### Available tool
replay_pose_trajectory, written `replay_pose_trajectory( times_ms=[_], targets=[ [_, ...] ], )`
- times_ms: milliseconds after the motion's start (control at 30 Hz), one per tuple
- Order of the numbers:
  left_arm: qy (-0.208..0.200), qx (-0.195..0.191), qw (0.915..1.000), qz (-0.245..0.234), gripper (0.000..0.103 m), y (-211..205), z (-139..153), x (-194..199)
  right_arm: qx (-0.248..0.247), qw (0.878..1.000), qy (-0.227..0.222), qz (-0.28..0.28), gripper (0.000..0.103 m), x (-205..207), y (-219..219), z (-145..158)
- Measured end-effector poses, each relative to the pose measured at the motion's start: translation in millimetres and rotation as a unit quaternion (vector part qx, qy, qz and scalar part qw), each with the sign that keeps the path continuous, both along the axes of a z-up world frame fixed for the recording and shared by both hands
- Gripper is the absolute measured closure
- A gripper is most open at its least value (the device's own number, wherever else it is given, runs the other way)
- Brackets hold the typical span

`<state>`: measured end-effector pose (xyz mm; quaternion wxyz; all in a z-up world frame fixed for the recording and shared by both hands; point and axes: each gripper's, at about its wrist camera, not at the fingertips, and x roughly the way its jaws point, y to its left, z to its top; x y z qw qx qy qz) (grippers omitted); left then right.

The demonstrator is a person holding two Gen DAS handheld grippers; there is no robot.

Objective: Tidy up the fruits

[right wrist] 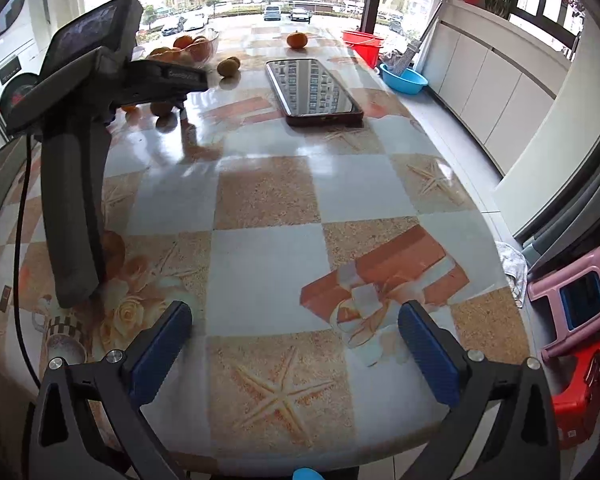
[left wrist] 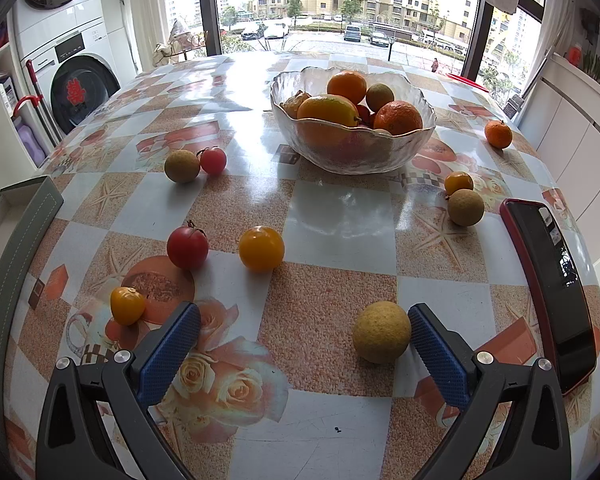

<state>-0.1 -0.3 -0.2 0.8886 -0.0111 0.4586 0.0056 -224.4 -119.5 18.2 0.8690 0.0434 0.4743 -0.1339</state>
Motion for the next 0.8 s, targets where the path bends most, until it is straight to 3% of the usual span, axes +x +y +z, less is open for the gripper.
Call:
replay_pose_trajectory(
  times_ms=[100, 233, 400, 800],
  targets=[
    [0.0, 0.0, 1.0, 0.0, 0.0, 0, 0, 0, 0.021, 1.0, 0.007, 0.004, 0.0, 16, -11, -8],
    [0.0, 0.0, 1.0, 0.0, 0.0, 0, 0, 0, 0.008, 1.0, -0.012, 0.016, 0.0, 30, -9, -11],
    [0.0, 0.0, 1.0, 0.0, 0.0, 0, 0, 0, 0.002, 0.998, -0.051, 0.021, 0.0, 30, -9, -15],
    [0.0, 0.0, 1.0, 0.0, 0.0, 0, 0, 0, 0.001, 0.998, -0.061, 0.028, 0.0, 36, -9, -16]
  ],
)
